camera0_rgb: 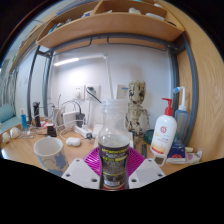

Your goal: Pour water

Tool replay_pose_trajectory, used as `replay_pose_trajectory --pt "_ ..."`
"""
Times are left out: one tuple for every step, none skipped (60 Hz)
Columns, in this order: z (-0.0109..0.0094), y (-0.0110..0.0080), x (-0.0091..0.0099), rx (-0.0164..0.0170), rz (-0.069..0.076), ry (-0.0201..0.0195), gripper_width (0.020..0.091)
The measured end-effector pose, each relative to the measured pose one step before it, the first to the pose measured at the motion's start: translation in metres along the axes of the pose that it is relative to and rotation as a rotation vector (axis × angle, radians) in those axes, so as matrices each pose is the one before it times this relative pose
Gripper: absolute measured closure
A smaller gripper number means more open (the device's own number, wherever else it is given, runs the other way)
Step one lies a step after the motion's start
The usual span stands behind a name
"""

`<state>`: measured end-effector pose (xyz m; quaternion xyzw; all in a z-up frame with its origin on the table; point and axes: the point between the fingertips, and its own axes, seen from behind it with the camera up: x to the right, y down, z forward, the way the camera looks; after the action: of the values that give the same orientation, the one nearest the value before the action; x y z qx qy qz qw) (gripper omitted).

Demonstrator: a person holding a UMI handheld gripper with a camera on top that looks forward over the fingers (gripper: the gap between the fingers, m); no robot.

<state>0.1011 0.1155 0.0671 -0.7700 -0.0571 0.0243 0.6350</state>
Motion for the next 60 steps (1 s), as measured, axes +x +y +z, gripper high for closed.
replay_pose_trajectory --pt "-0.00163 -0.00276 0.00130 0.00325 -0.0023 0.00689 0.0823" --pt "0.00191 0.00141 0.00197 0.00023 -0.0115 0.01067 0.0824" --pt "-0.00122 -0.00064 0.00069 -0.00415 -0.0069 0.00860 0.0825" --pt "-0.00002 0.00012 -0.00026 -0.00071 -0.0062 0.00232 0.0824" --pt "-0.00016 -0.00017 -0.00049 -0.00042 -0.0044 0.00198 0.0824" --pt "0.00024 0.00064 0.00005 -0.00319 -0.0027 0.00261 0.0823" --pt "0.00006 0.00024 0.00024 -0.00280 -0.0014 0.00320 0.0823" --pt "0.00017 0.00003 -0.00016 -0.00230 -0.0003 0.00072 0.0824" --pt "0.00021 0.00018 0.00017 -0.00477 0.0004 0.00082 0.0823" --pt "0.00028 0.00011 0.00037 -0.00361 0.0025 0.00187 0.0825" --pt "-0.00014 0.00107 0.00038 -0.00297 0.0057 0.00259 0.0820" --pt "0.00085 0.00026 0.00067 -0.00405 0.0069 0.00121 0.0815" --pt "0.00041 0.00003 0.00046 -0.00325 0.0067 0.00034 0.0807" --pt "0.00016 -0.00013 0.00047 -0.00316 0.0061 0.00046 0.0795" --pt "-0.00009 -0.00026 0.00063 -0.00195 0.0050 0.00117 0.0784" --pt "-0.00011 0.00004 0.00065 -0.00145 0.0043 0.00241 0.0769" --pt "-0.00032 -0.00045 0.00053 0.00166 0.0032 0.00256 0.0752" --pt "-0.00013 -0.00031 0.00040 0.00207 0.0025 0.00213 0.0737" --pt "-0.00038 0.00024 -0.00010 0.00398 -0.0005 -0.00009 0.0724" --pt "-0.00029 -0.00021 -0.00046 0.00274 -0.0014 -0.00119 0.0713" --pt "0.00018 0.00041 -0.00037 0.00064 -0.0039 -0.00055 0.0700" --pt "-0.00026 0.00057 0.00054 -0.00249 -0.0039 0.00128 0.0690" --pt "-0.00097 0.00098 0.00056 -0.00587 -0.0023 0.00334 0.0667" --pt "-0.00115 0.00104 0.00146 -0.00757 0.0000 0.00664 0.0626" --pt "-0.00177 0.00028 0.00239 -0.00714 0.0016 0.01071 0.0572" --pt "-0.00230 -0.00092 0.00198 -0.00353 0.0013 0.01039 0.0508" --pt "-0.00244 -0.00232 0.00120 -0.00054 -0.0007 0.00602 0.0451" --pt "-0.00298 -0.00216 0.00116 0.00283 -0.0034 0.00746 0.0389" --pt "-0.00312 -0.00215 0.00080 0.00343 -0.0039 0.00656 0.0336" --pt "-0.00364 -0.00235 0.00015 0.00363 -0.0043 0.00439 0.0296" --pt "-0.00377 -0.00246 0.00029 0.00376 -0.0031 0.00367 0.0267" --pt "-0.00359 -0.00226 0.00143 0.00514 -0.0012 0.00330 0.0259" --pt "-0.00420 -0.00280 0.00050 0.00615 -0.0005 0.00415 0.0259" --pt "-0.00439 -0.00240 0.00042 0.00655 0.0000 0.00381 0.0263" --pt "-0.00420 -0.00197 0.00051 0.00469 0.0005 0.00346 0.0266" --pt "-0.00434 -0.00162 0.00031 0.00304 0.0003 0.00267 0.0268" --pt "-0.00427 -0.00121 -0.00023 0.00207 -0.0012 0.00107 0.0270" --pt "-0.00456 -0.00099 -0.00036 0.00099 -0.0018 0.00025 0.0268" --pt "-0.00497 -0.00150 -0.00091 -0.00069 -0.0018 0.00203 0.0267" --pt "-0.00496 -0.00050 -0.00053 0.00166 -0.0009 0.00096 0.0266" --pt "-0.00497 -0.00084 -0.00045 0.00085 -0.0014 0.00153 0.0264" --pt "-0.00535 -0.00102 -0.00056 0.00124 -0.0025 0.00201 0.0265" --pt "-0.00553 -0.00068 -0.00088 0.00083 -0.0036 0.00133 0.0264" --pt "-0.00557 -0.00027 -0.00115 0.00001 -0.0036 0.00058 0.0266" --pt "-0.00609 -0.00023 -0.00140 -0.00083 -0.0028 -0.00046 0.0266" --pt "-0.00647 -0.00070 -0.00184 -0.00078 -0.0016 -0.00139 0.0262" --pt "-0.00690 -0.00105 -0.00188 0.00109 -0.0002 -0.00051 0.0257" --pt "-0.00722 -0.00136 -0.00201 0.00448 0.0028 -0.00047 0.0255" --pt "-0.00719 -0.00183 -0.00230 0.00618 0.0040 -0.00043 0.0254" --pt "-0.00705 -0.00208 -0.00275 0.00696 0.0058 -0.00248 0.0254" --pt "-0.00711 -0.00160 -0.00285 0.00576 0.0061 -0.00363 0.0255" --pt "-0.00675 -0.00098 -0.00340 0.00443 0.0074 -0.00438 0.0255" --pt "-0.00719 -0.00061 -0.00324 0.00106 0.0087 -0.00521 0.0256" --pt "-0.00721 -0.00024 -0.00289 -0.00177 0.0092 -0.00346 0.0256" --pt "-0.00723 0.00000 -0.00292 -0.00200 0.0071 -0.00163 0.0257" --pt "-0.00709 -0.00034 -0.00275 0.00067 0.0039 -0.00099 0.0257" --pt "-0.00692 -0.00139 -0.00310 0.00382 0.0004 -0.00140 0.0255" --pt "-0.00674 -0.00222 -0.00398 0.00537 -0.0009 -0.00145 0.0255" --pt "-0.00667 -0.00104 -0.00286 0.00548 -0.0035 -0.00279 0.0253" --pt "-0.00637 -0.00128 -0.00241 0.00529 -0.0033 -0.00051 0.0253"
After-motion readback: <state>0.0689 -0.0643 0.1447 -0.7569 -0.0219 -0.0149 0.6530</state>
